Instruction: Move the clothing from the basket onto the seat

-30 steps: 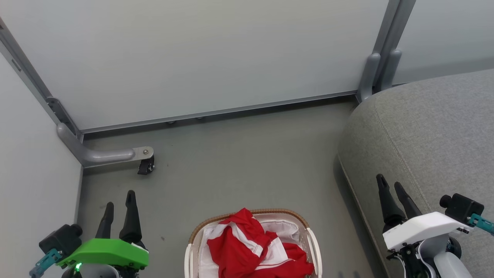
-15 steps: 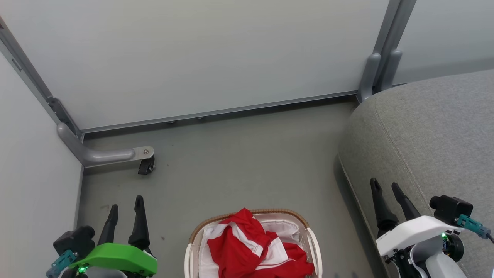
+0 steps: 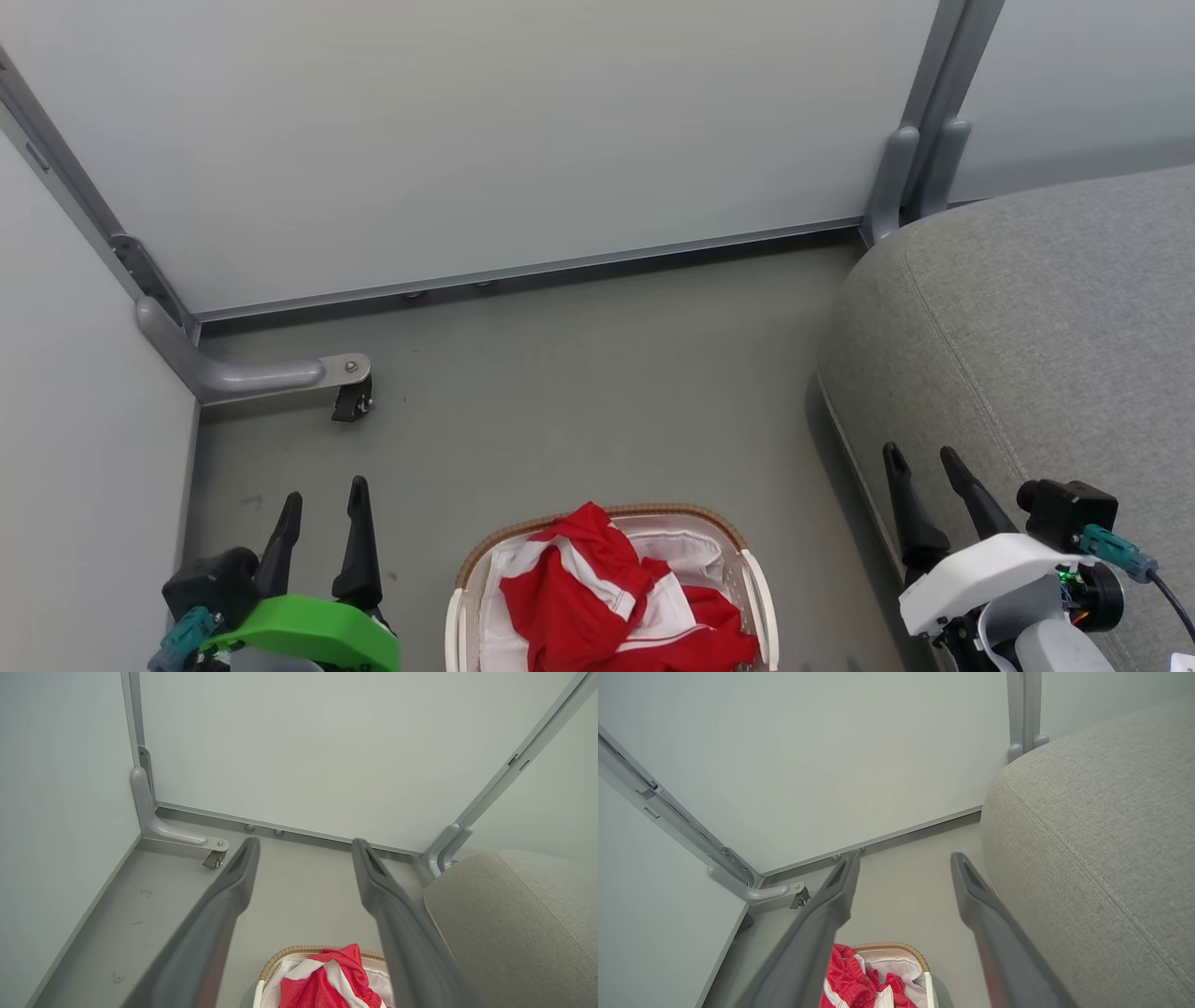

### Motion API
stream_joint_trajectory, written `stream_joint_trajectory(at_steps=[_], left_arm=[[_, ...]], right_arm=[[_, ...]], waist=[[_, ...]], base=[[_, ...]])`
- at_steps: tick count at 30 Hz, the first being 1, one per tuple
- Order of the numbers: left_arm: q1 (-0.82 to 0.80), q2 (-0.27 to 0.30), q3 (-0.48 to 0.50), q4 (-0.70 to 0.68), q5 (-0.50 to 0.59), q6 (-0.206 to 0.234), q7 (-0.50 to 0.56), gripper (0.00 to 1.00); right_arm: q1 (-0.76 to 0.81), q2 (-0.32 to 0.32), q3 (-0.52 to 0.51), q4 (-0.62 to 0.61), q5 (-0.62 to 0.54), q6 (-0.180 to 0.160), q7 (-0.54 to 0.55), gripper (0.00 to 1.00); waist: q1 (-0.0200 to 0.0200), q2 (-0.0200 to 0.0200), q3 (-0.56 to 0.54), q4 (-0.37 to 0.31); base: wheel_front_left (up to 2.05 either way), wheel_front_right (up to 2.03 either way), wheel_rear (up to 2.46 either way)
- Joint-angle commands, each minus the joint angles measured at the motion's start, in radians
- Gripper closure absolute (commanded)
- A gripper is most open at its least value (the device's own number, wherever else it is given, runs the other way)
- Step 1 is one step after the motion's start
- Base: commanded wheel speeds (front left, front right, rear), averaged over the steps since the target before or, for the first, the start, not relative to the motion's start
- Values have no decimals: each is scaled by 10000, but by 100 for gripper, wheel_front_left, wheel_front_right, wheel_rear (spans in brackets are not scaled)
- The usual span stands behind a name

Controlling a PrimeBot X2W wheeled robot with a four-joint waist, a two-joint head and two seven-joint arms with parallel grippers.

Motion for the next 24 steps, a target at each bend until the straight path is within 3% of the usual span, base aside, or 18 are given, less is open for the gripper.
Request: stream_joint_trajectory(at_steps=[1,24], left_arm=[[44,24,-33,-90,207,67,-84,0],[263,27,-50,-14,1206,107,-553,0]], right_arm=[[-73,-51,19,-10,-239,5,-97,0],[-9,100,-658,325,-2362,5,-561,0]], waist=[[0,0,7,-7],[0,0,38,-106]], base=[[0,0,0],[0,0,0]])
